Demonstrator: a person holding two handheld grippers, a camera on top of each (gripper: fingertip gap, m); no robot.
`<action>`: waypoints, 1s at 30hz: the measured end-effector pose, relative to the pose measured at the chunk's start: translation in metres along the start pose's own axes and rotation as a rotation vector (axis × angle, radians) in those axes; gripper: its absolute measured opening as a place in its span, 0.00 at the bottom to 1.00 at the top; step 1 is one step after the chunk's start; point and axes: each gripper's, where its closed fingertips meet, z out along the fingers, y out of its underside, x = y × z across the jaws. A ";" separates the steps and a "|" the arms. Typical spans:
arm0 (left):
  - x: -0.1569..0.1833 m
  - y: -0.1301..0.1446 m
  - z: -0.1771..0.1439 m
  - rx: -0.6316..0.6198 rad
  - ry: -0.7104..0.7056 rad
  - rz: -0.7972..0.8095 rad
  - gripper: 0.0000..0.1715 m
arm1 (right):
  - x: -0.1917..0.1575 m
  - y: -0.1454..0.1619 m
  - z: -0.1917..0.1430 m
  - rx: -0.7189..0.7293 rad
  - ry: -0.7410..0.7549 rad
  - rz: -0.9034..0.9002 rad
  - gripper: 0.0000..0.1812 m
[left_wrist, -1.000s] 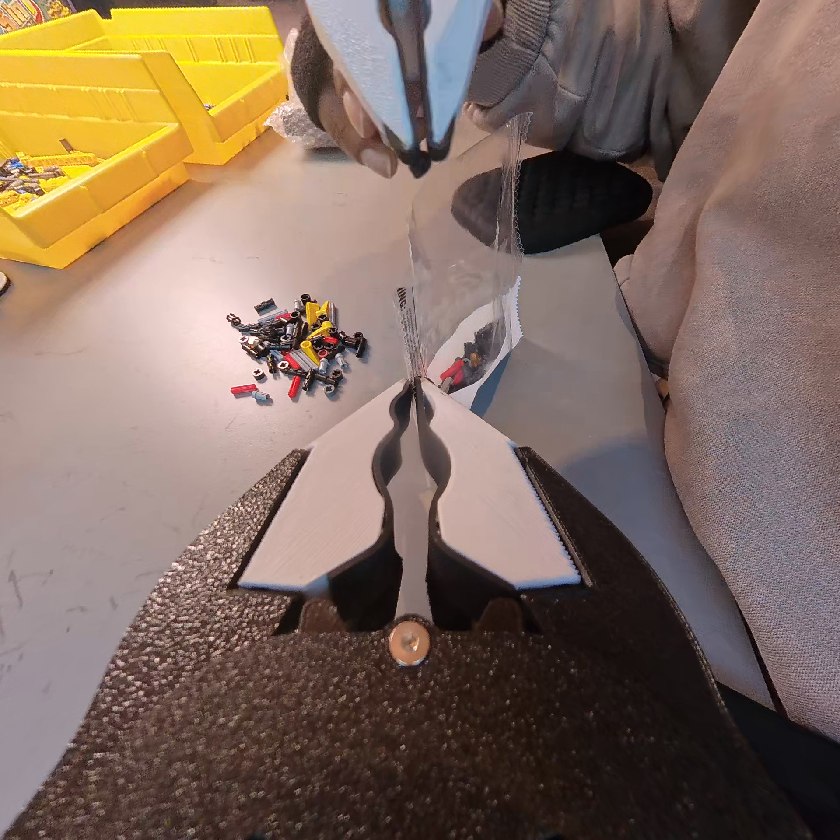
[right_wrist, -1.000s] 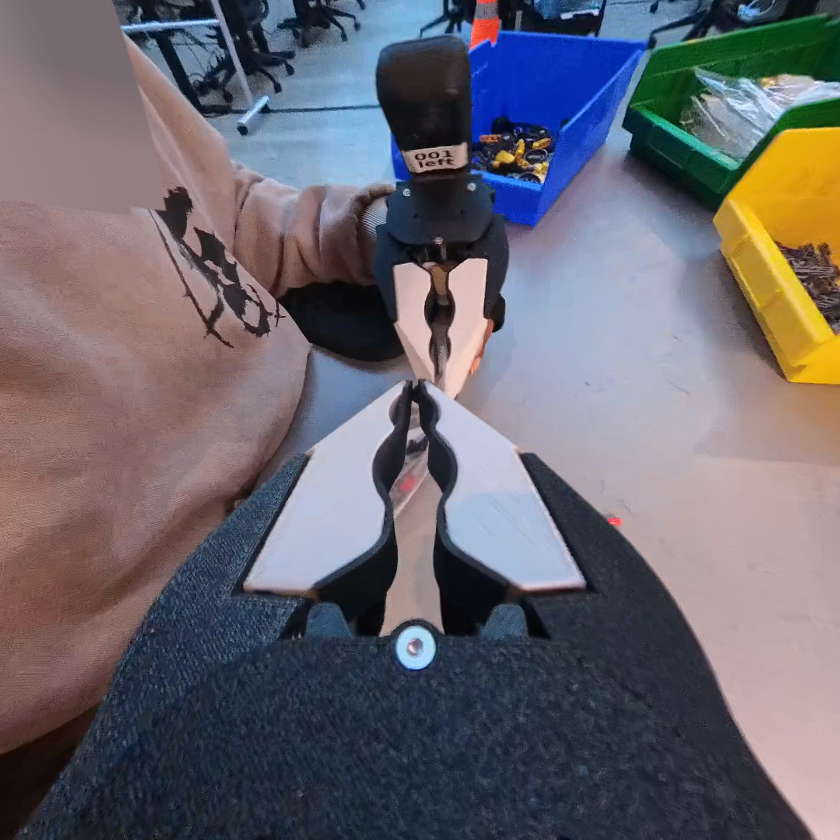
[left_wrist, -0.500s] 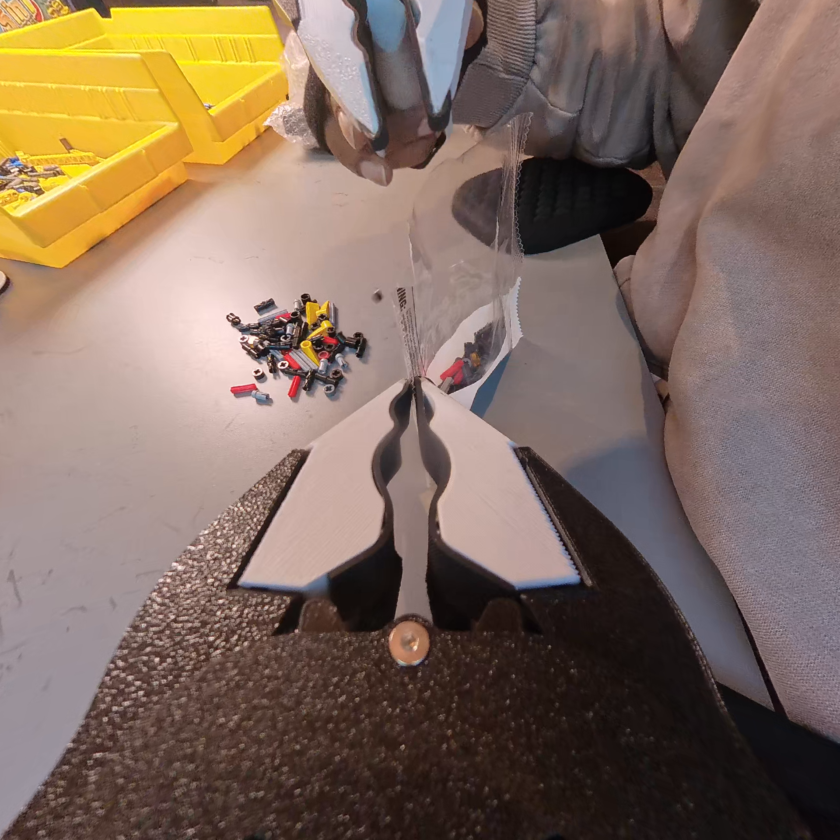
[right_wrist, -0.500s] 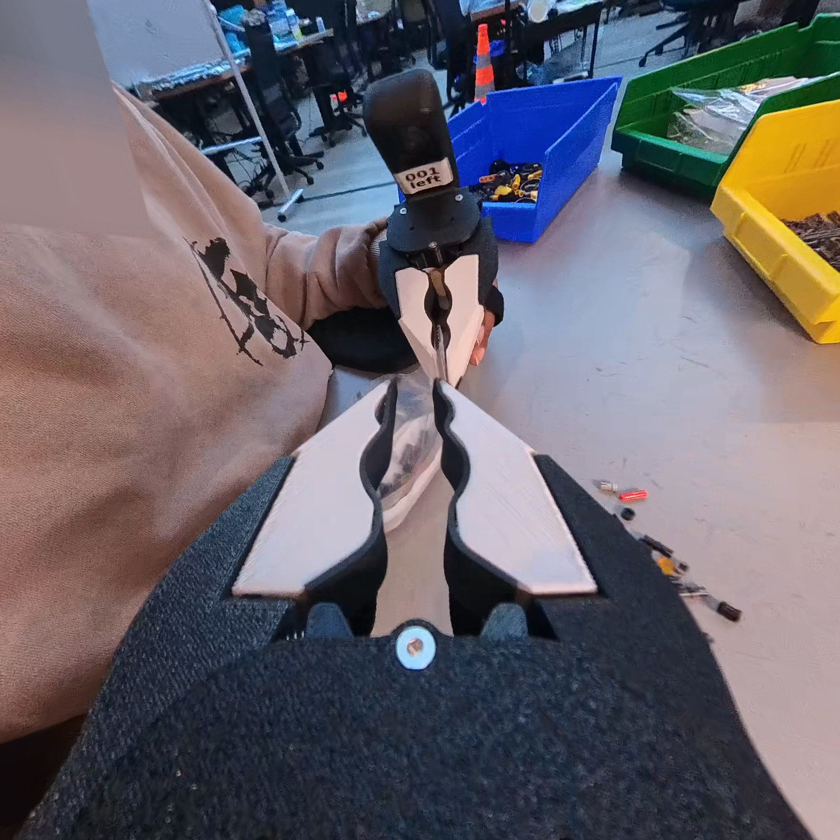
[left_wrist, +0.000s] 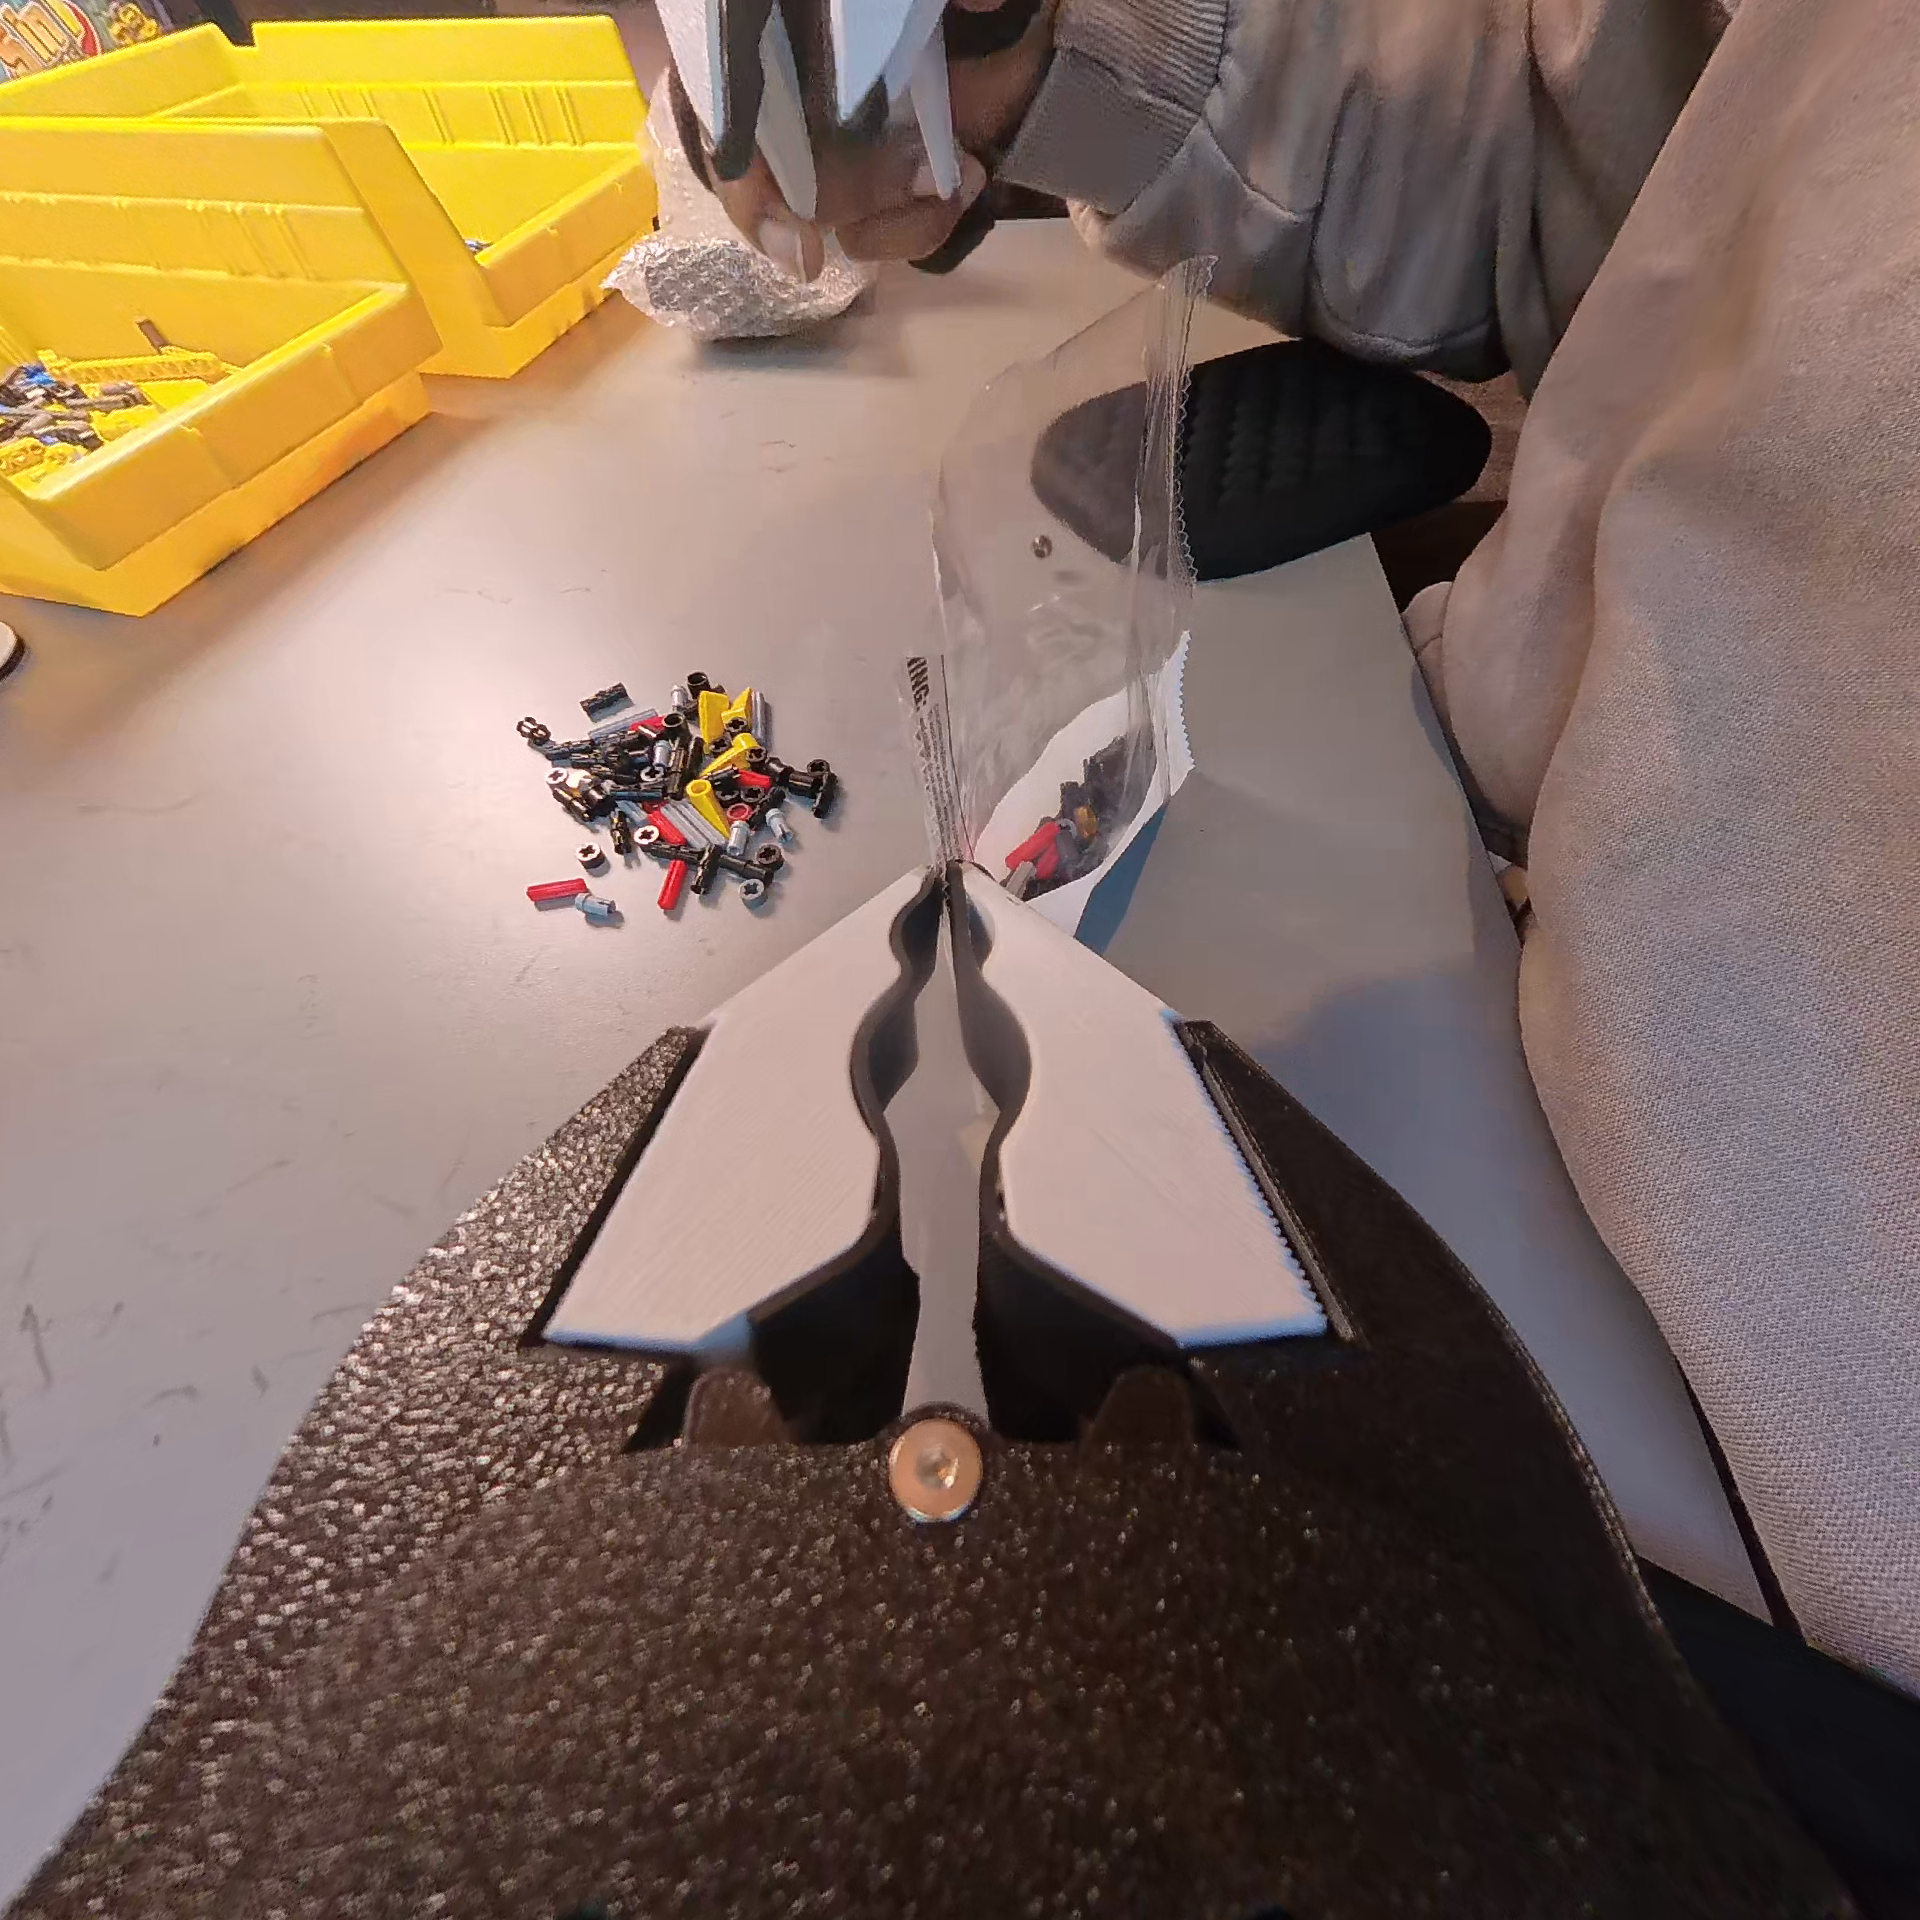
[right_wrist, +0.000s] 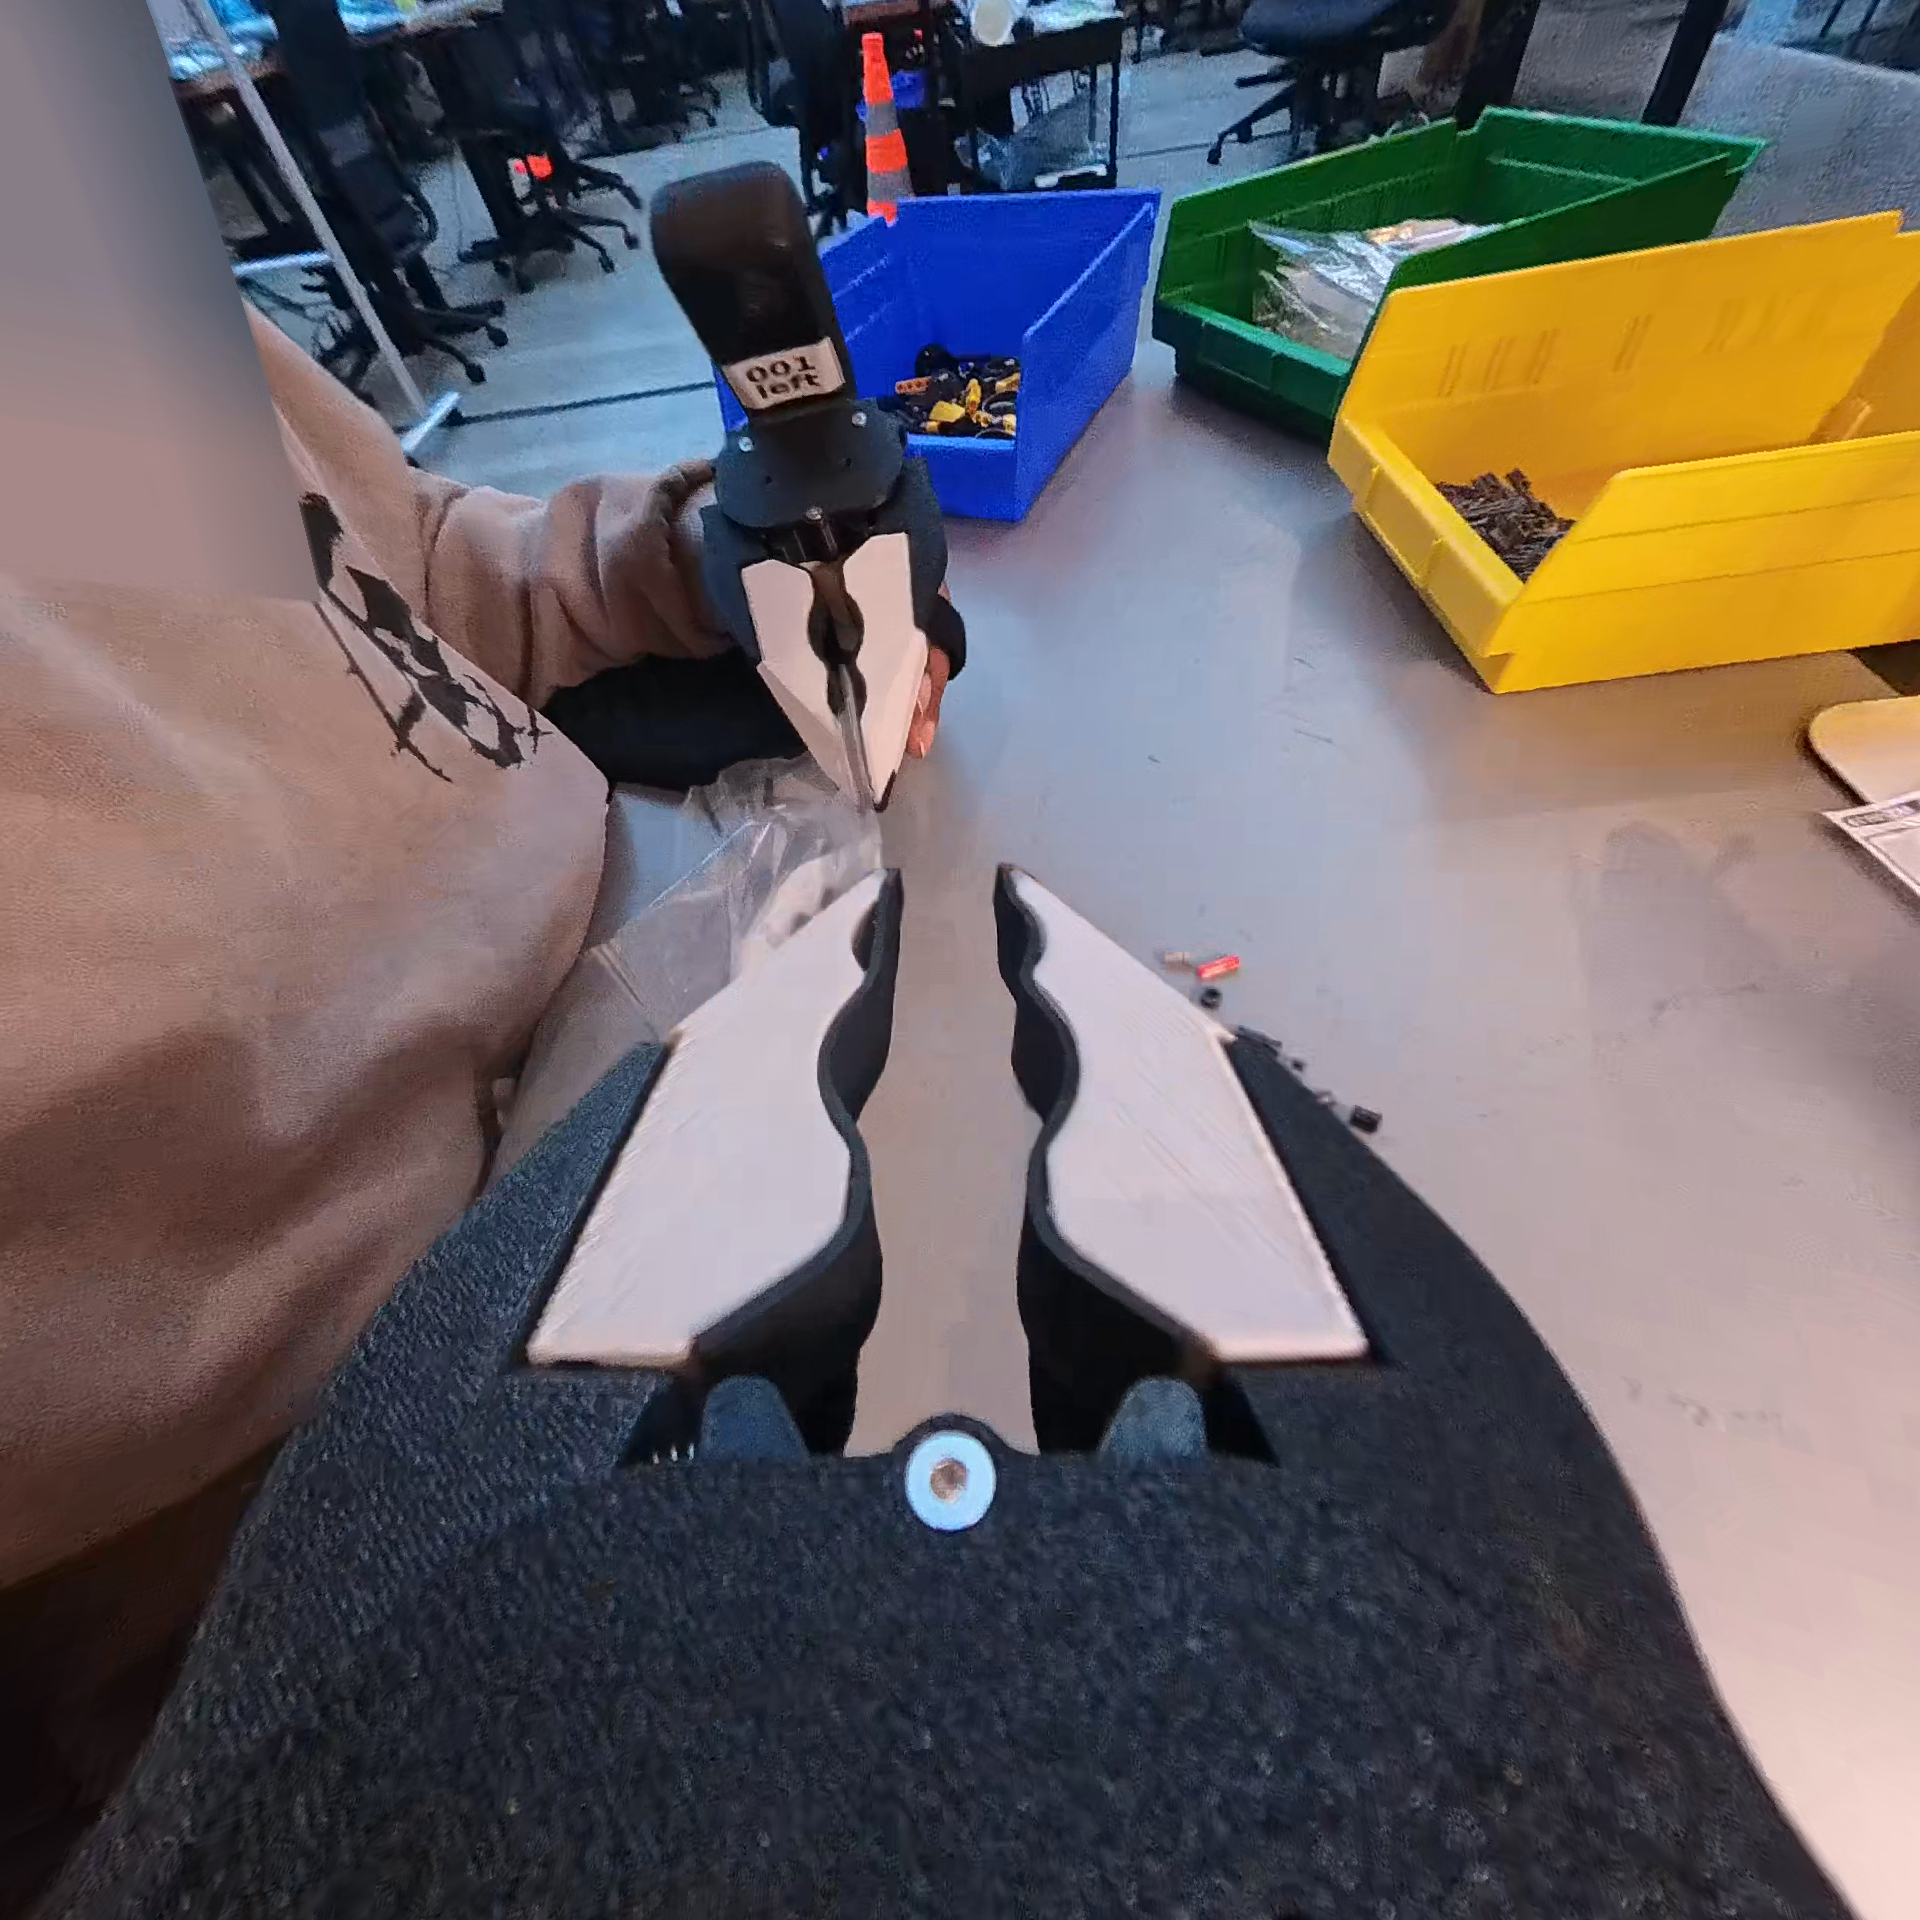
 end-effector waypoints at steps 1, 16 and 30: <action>0.000 0.000 0.000 0.000 0.000 -0.001 0.00 | 0.001 0.008 -0.005 -0.050 0.024 -0.007 0.10; -0.002 0.001 0.000 -0.004 0.004 -0.018 0.00 | -0.020 0.168 -0.052 -0.615 0.177 0.084 0.09; -0.003 0.001 0.000 -0.008 -0.001 -0.014 0.00 | -0.019 0.175 -0.072 -0.628 0.235 0.098 0.09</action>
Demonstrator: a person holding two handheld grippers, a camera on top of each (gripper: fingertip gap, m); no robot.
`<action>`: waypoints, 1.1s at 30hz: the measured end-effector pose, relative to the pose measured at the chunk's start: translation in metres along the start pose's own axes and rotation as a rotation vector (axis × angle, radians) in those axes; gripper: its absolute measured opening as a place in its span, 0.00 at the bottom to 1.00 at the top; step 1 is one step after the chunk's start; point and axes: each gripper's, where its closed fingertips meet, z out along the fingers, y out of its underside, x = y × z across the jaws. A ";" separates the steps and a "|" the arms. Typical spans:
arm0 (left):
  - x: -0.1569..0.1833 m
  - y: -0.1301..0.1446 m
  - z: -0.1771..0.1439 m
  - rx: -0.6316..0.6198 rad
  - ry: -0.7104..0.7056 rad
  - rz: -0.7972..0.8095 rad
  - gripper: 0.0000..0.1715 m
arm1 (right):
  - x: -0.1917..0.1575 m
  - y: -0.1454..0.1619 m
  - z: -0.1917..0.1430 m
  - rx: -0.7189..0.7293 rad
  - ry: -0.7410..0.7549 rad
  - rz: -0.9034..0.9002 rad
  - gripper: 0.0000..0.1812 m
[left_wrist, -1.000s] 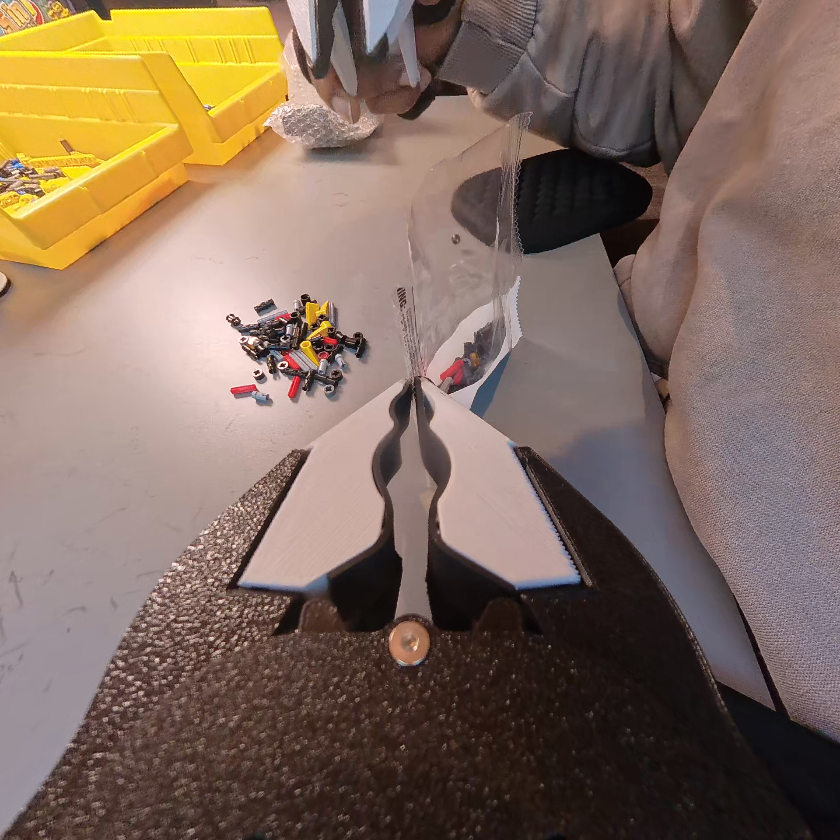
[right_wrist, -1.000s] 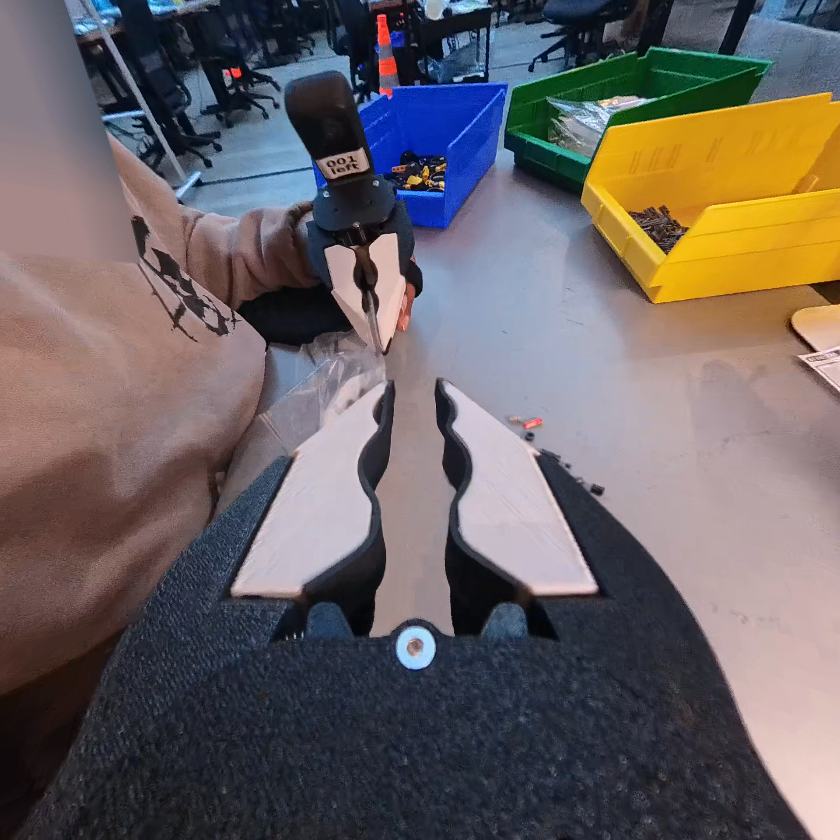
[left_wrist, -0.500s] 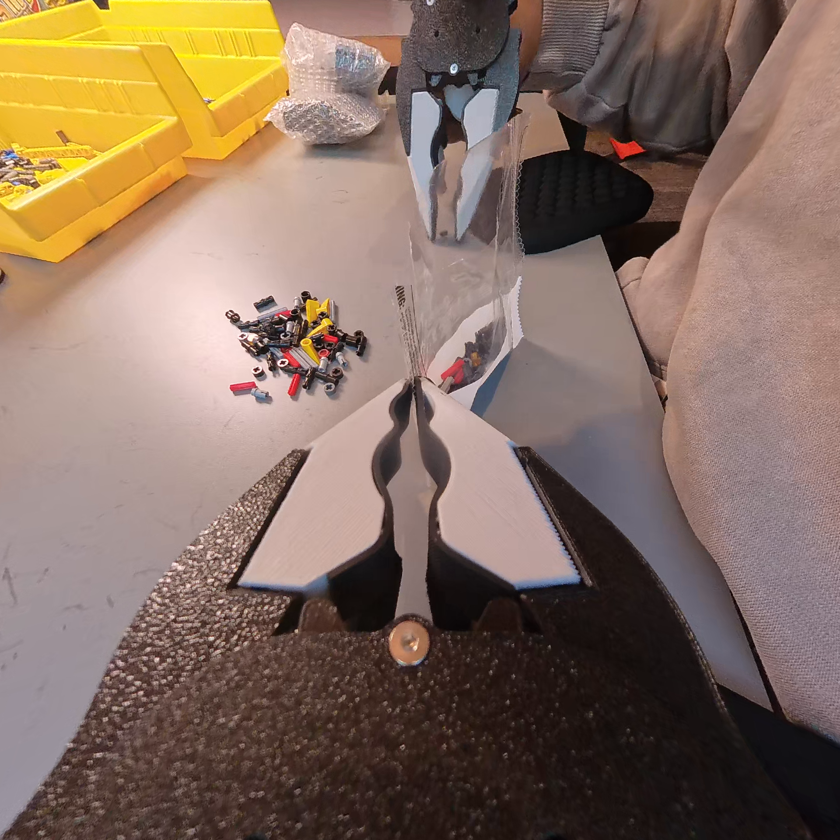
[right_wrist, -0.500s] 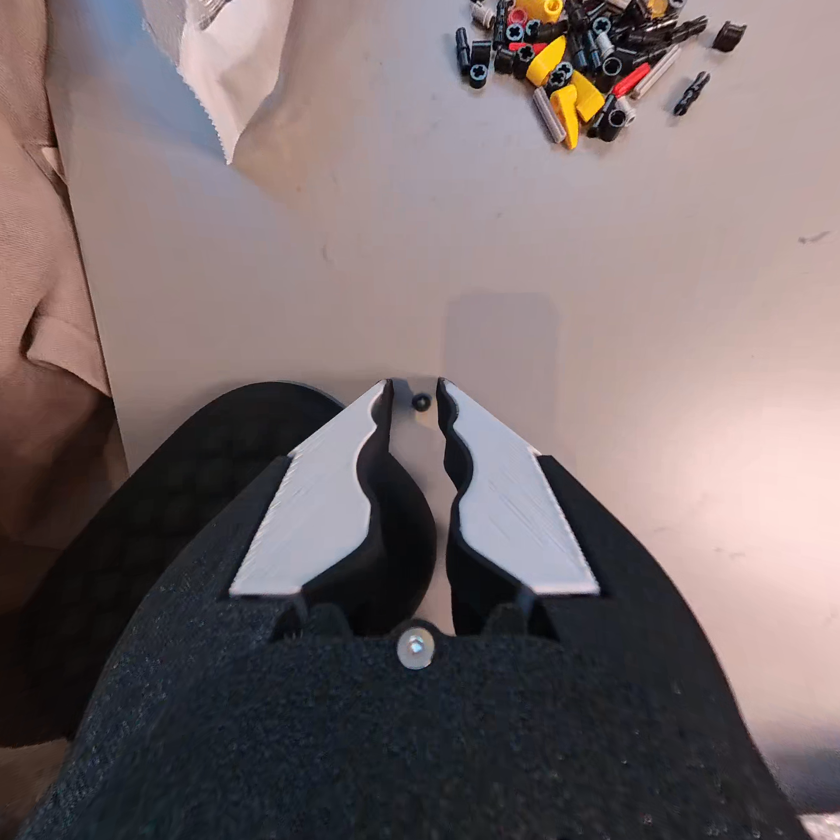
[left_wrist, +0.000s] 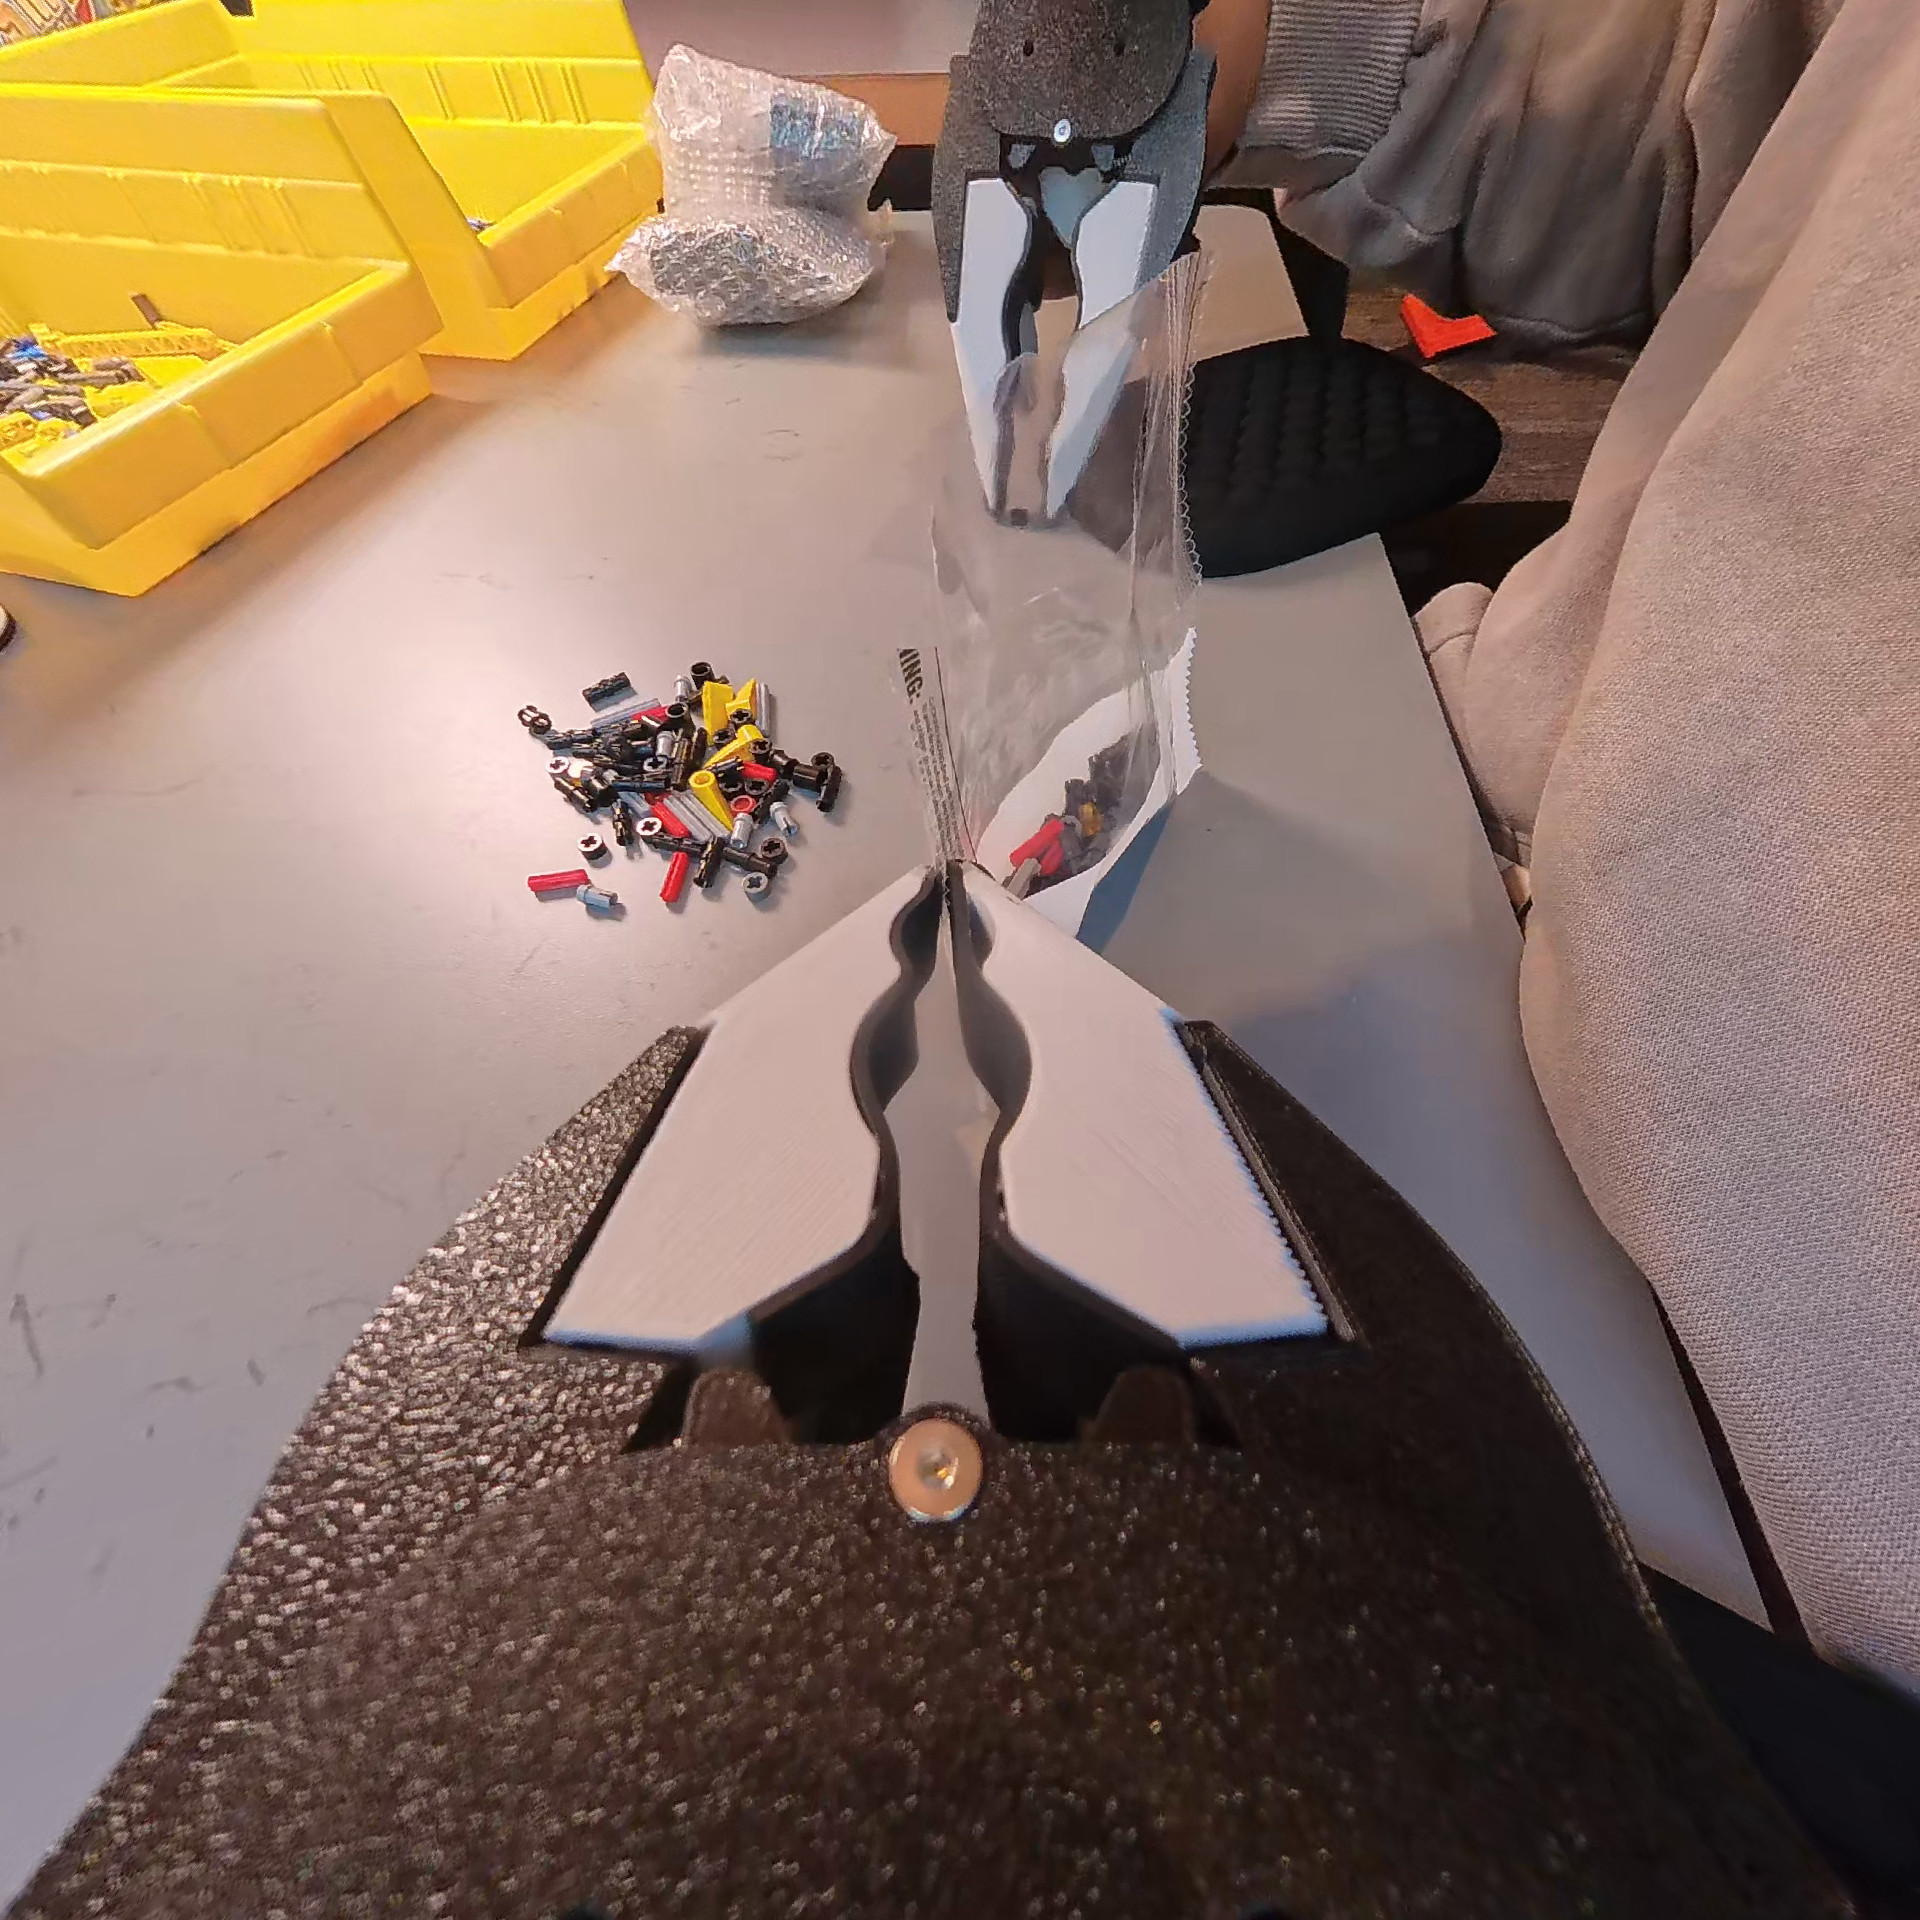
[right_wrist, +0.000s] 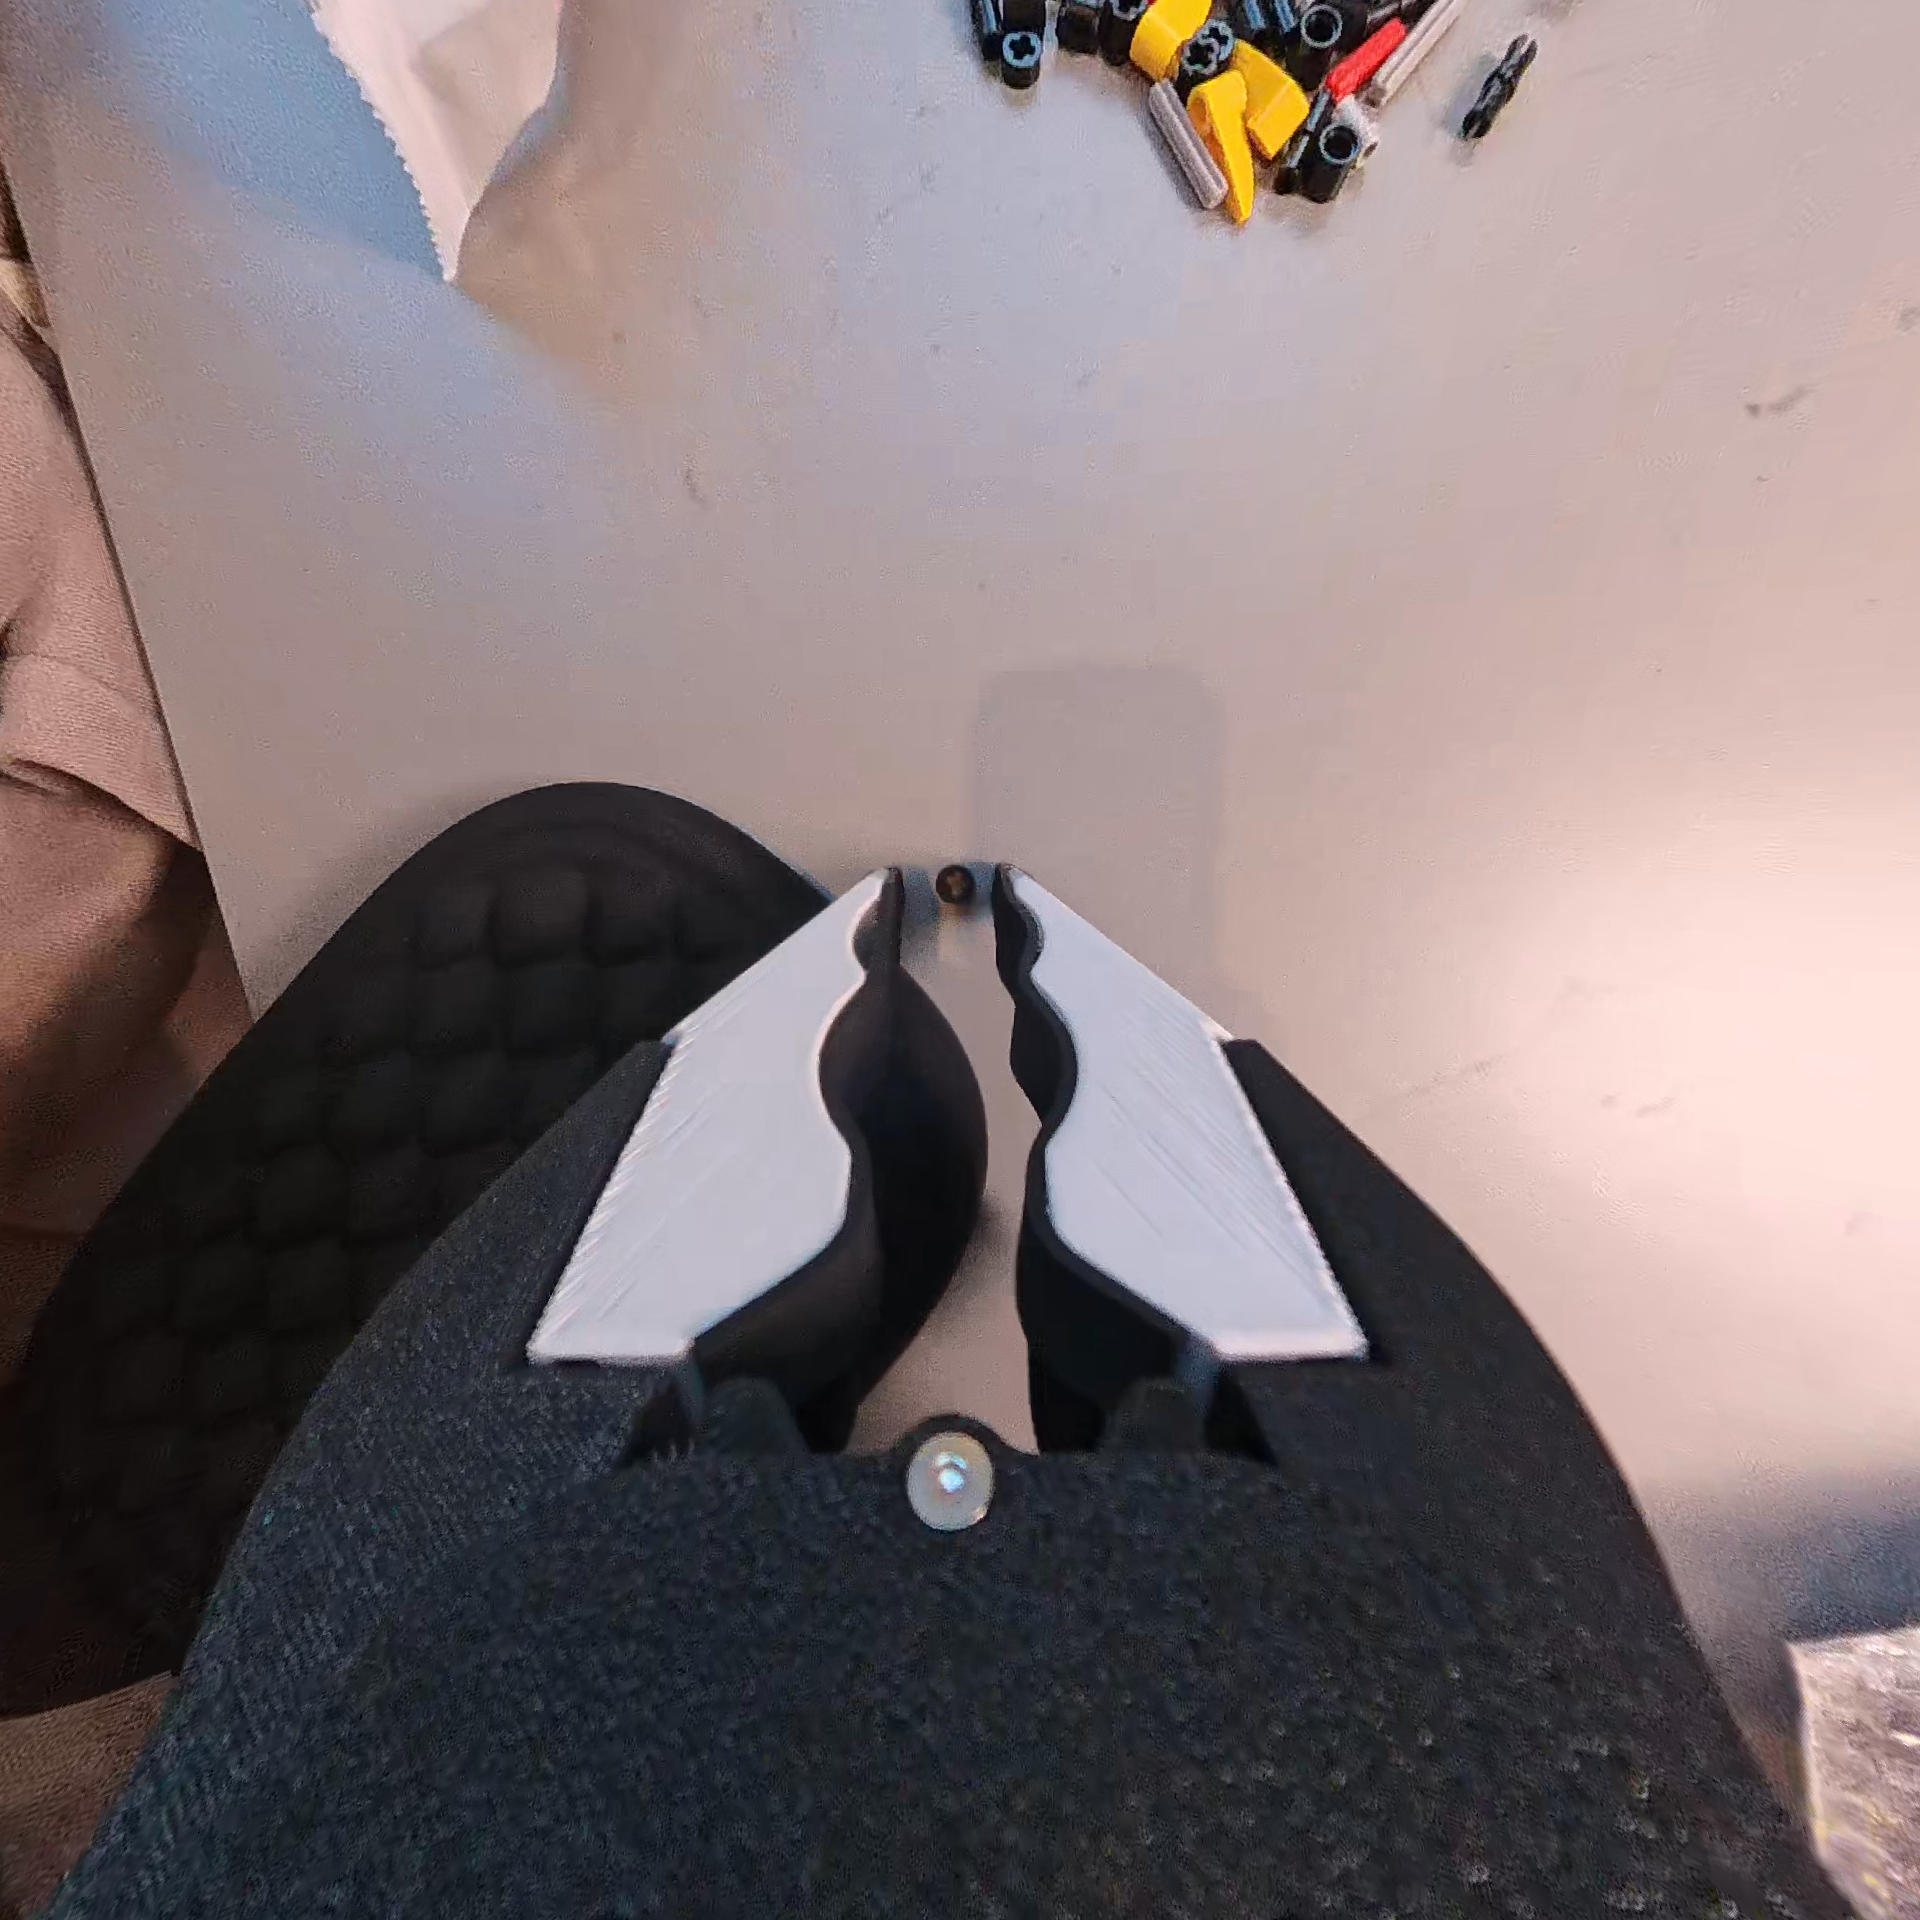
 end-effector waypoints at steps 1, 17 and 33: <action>0.000 0.000 0.000 0.000 0.000 0.000 0.00 | 0.001 0.001 0.000 0.002 0.006 0.005 0.08; -0.001 0.001 0.001 -0.004 -0.002 -0.002 0.00 | -0.059 -0.206 -0.049 0.690 -0.125 -0.274 0.04; 0.002 0.000 0.001 -0.002 0.007 0.011 0.00 | 0.018 -0.148 0.024 0.352 0.013 -0.125 0.11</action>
